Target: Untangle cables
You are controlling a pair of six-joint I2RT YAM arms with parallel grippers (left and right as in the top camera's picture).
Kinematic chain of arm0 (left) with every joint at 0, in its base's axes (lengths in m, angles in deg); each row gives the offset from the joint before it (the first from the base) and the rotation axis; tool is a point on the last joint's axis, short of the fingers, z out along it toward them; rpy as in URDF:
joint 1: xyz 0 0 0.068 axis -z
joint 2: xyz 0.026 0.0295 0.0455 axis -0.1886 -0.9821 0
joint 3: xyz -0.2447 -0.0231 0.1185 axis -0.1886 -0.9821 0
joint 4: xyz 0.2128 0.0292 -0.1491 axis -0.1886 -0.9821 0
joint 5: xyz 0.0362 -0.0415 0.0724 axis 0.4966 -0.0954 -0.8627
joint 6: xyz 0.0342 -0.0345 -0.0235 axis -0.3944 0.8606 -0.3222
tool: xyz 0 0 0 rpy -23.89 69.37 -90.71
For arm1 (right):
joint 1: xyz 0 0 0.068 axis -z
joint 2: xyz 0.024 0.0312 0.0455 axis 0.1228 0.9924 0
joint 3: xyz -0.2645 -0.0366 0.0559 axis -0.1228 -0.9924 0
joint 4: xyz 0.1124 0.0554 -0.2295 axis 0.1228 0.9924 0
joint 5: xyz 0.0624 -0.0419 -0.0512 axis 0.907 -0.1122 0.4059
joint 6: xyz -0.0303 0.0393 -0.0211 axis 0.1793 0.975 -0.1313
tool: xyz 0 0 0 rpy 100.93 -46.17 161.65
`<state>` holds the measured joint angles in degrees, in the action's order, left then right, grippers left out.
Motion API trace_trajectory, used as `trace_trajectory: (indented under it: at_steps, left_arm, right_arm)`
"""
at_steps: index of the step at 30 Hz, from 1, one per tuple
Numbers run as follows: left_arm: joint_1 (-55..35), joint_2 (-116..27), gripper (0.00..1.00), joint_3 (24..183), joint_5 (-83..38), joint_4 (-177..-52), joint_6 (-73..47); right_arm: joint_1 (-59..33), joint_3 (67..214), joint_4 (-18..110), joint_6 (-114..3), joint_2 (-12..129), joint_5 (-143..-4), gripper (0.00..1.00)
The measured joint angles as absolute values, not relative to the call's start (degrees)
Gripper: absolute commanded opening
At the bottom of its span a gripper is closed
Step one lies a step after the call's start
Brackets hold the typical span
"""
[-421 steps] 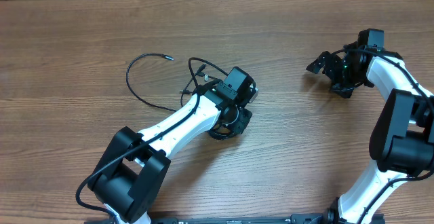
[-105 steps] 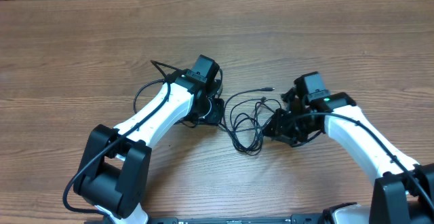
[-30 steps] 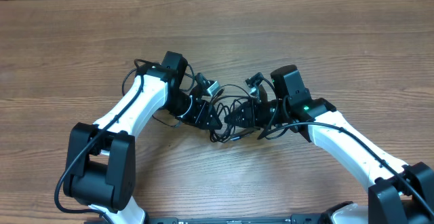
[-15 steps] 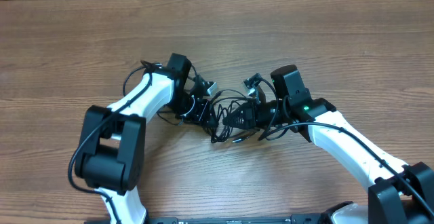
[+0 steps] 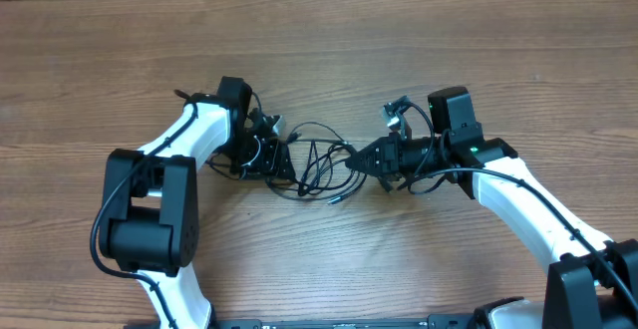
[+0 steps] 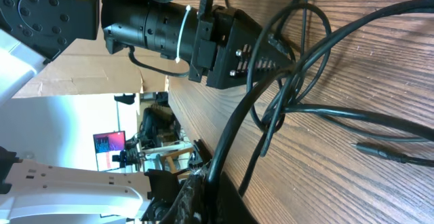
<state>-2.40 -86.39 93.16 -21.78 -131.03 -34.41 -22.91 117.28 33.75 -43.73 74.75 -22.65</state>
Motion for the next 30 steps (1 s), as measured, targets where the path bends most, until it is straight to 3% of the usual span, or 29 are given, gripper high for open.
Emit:
trace_trajectory:
  at_steps: [5, 8, 9, 11, 18, 24, 26, 27, 28, 30]
  left_arm:
    - [-3.4, -86.3, 0.60, 93.2, -19.9, -132.6, -36.1]
    - [-3.9, -85.2, 0.47, 93.2, -15.2, -134.6, -39.4]
    - [-3.8, -84.0, 0.37, 93.2, -13.5, -135.7, -40.5]
    - [-3.2, -80.7, 0.31, 93.2, -11.0, -136.8, -41.7]
    - [4.6, -79.1, 0.47, 93.2, -8.7, -135.5, -43.2]
    - [9.7, -79.1, 0.41, 93.2, -9.5, -130.5, -41.3]
    - [10.6, -79.1, 0.35, 93.2, -10.7, -129.5, -39.9]
    - [10.8, -79.1, 0.15, 93.2, -11.1, -129.1, -39.4]
    - [11.1, -79.1, 0.07, 93.2, -11.4, -128.4, -39.0]
    - [11.6, -79.1, 0.04, 93.1, -12.0, -128.2, -38.5]
  right_arm:
    - [-22.9, 117.3, 34.8, -43.8, 74.8, -24.1, 0.04]
    - [-22.9, 117.3, 34.8, -43.8, 74.8, -24.1, 0.04]
    - [-22.9, 117.3, 34.8, -43.9, 74.8, -24.1, 0.04]
    - [-22.8, 117.3, 34.8, -43.9, 74.8, -24.2, 0.04]
    - [-22.8, 117.3, 34.8, -43.8, 74.8, -25.2, 0.04]
    - [-22.8, 117.3, 34.8, -43.8, 74.8, -25.2, 0.04]
    - [-22.8, 117.3, 34.8, -43.8, 74.8, -25.3, 0.04]
    - [-22.8, 117.3, 34.8, -43.8, 74.8, -25.3, 0.04]
    - [-22.8, 117.3, 34.9, -43.9, 74.8, -25.3, 0.04]
    - [-22.8, 117.3, 34.8, -43.8, 74.8, -25.4, 0.04]
